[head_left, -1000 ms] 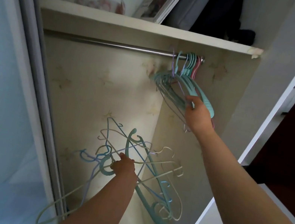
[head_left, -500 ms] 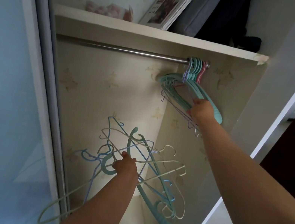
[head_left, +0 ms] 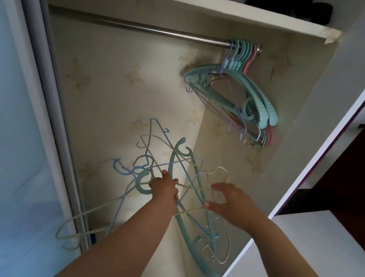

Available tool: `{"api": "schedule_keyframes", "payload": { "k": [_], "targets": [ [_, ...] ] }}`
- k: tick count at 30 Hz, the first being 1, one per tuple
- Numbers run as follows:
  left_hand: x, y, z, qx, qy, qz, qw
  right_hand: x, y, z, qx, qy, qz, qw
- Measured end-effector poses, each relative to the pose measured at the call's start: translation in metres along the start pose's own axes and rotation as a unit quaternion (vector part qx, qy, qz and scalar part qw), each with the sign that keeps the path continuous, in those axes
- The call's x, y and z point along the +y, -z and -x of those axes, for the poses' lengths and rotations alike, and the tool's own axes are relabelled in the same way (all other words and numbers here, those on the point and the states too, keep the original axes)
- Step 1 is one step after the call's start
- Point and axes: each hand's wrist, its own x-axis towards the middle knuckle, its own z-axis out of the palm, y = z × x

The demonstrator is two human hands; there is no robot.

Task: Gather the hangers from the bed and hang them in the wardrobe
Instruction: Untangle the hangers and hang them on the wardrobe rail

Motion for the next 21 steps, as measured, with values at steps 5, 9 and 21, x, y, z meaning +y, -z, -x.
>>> {"api": "schedule_keyframes", "payload": {
  "k": [5,9,21],
  "targets": [
    [-0.017,-0.007,0.021,-0.052,0.034,-0.004,0.998,0.025,-0.009,-0.012,0.107,-0.066,-0.048,0.991],
    [-0.047,-0.011,0.029,-0.070,0.005,-0.026,0.997,0.053,-0.018,-0.017,0.116,-0.145,-0.025,0.982],
    [-0.108,0.018,0.021,-0.097,0.025,-0.112,0.989,0.090,-0.026,0.025,-0.033,-0.186,0.004,0.982]
  ]
}}
